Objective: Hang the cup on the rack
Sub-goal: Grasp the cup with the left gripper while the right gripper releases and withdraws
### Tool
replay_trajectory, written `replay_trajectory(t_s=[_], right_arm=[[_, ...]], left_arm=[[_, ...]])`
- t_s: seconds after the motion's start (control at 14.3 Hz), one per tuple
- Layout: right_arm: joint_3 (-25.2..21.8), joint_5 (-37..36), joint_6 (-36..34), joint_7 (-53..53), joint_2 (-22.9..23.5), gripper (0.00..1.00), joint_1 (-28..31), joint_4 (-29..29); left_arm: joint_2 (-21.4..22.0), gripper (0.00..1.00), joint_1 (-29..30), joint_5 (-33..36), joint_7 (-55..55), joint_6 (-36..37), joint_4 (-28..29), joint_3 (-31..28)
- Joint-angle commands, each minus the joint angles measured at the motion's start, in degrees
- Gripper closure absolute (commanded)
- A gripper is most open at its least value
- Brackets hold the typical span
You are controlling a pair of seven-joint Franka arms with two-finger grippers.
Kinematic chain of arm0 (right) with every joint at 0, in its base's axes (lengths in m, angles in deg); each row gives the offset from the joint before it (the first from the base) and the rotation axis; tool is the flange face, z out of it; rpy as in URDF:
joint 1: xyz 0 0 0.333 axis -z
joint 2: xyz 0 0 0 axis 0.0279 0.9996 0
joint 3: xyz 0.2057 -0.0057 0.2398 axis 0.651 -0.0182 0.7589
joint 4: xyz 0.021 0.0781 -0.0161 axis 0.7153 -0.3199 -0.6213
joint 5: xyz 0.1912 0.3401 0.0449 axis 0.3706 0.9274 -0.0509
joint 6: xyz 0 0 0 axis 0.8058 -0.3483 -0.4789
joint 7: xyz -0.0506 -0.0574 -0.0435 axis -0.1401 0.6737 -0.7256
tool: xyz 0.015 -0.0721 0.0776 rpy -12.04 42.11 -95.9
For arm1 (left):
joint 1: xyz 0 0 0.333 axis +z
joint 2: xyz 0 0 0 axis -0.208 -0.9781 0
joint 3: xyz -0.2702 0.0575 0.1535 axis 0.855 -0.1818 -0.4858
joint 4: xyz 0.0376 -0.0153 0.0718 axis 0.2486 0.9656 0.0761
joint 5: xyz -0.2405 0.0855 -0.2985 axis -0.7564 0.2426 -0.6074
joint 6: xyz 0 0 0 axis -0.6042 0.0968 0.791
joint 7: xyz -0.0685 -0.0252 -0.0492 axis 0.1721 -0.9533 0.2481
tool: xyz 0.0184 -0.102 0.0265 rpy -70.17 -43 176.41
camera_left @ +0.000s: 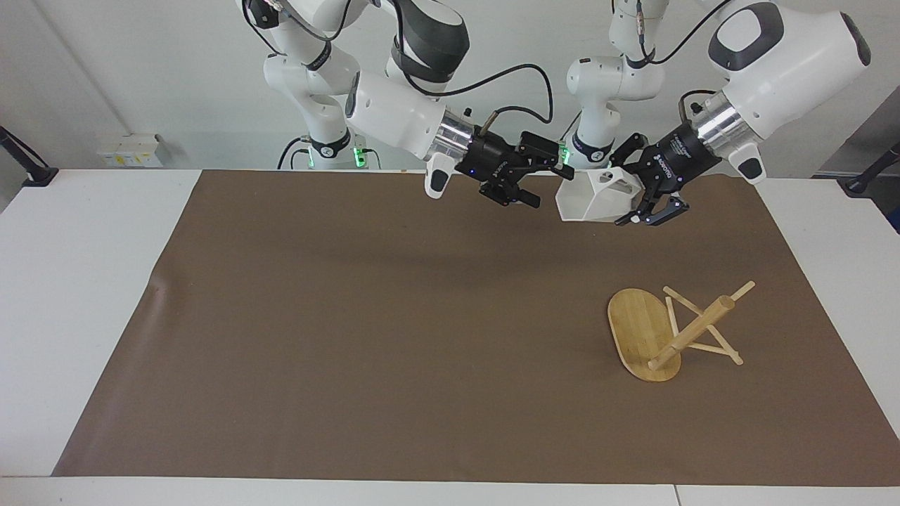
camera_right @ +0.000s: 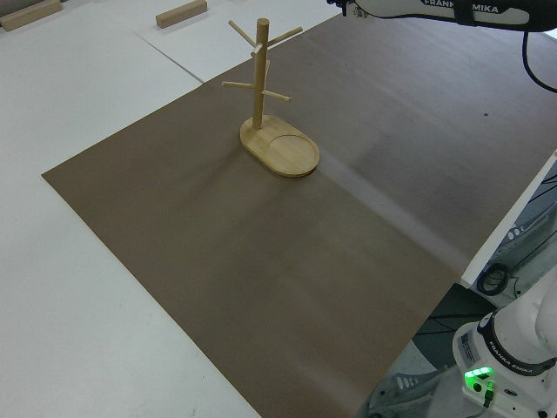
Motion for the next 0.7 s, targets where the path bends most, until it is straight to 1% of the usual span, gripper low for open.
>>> replay_trajectory(t_s=[0.0, 0.28, 0.35, 0.42, 0.63], right_arm=[[-1.9, -6.2, 0.1, -0.5, -0.3, 0.00, 0.7, -1.2], [-6.1, -21.8, -0.6, -0.3, -0.5, 0.00, 0.8, -2.3], [-7.4, -25.1, -1.6, 0.0, -0.7, 0.00, 0.8, -2.4], [-9.0, -27.5, -3.4, 1.6, -0.8, 0.00, 0.8, -2.3], [-15.5, -33.1, -10.4, 12.7, -1.9, 0.00, 0.8, -2.3]], left_arm=[[3.9, 1.00, -0.1, 0.7, -4.5, -6.1, 6.4, 0.0], [5.0, 1.00, -0.1, 2.7, -11.0, -12.1, 11.5, 0.1], [5.0, 1.00, -0.1, 2.7, -11.3, -12.4, 12.5, 0.2], [4.8, 1.00, -0.2, 2.7, -11.8, -12.9, 13.3, 0.2], [3.4, 1.00, -1.0, 2.9, -14.5, -17.4, 15.1, 0.3]])
